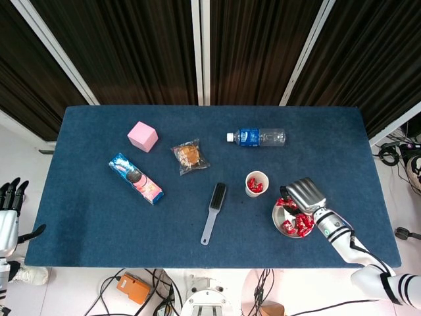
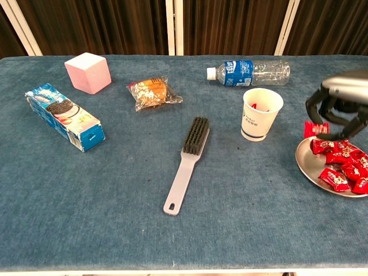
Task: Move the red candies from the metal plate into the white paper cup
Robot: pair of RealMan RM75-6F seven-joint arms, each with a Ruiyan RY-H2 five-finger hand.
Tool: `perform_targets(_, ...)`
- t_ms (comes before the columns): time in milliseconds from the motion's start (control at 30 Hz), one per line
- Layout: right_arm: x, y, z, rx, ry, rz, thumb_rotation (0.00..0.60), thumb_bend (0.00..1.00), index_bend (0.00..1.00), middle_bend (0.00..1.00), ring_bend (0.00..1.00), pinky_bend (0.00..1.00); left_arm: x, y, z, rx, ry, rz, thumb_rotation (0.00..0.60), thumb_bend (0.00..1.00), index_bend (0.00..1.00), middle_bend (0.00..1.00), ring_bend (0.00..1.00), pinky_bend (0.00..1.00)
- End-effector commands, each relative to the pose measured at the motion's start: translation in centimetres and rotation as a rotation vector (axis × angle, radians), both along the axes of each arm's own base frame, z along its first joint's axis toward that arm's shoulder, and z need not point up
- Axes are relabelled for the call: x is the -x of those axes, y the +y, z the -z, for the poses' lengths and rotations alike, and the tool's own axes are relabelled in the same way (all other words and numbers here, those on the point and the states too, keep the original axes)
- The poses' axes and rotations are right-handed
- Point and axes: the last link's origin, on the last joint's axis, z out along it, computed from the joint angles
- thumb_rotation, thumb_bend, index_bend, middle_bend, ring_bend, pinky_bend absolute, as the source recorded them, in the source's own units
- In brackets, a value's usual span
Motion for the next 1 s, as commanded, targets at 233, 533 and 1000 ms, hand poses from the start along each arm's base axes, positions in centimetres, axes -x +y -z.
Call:
perform_targets(233,-5.9,-3.8,-0.3,0.043,-0.116,-0.051,0.6,0.51,0.65,0.88,1.0,1.0,0.2,0.3,0.3,0.006,-0.008,0.0,0.6,0.0,0.0,0.0,0.0,0.0)
perform_targets(533,-7.2,-4.8,2.5,-0.009,-0.084,-0.048,0.6,0.51,0.51,0.88,1.0,1.0,0.5,0.3,0.3,0.006,-0.006,-0.009,0.6,0.0,0.0,0.0,0.0,0.0)
perform_targets(1000,-1.1,-0.2,-2.3,0.119,-0.051,0.034,0.6,0.51,0.48,0.88,1.0,1.0,0.5,0.4,0.5,0.009,-0.013,-0.002,0.6,0.0,0.0,0.0,0.0,0.0)
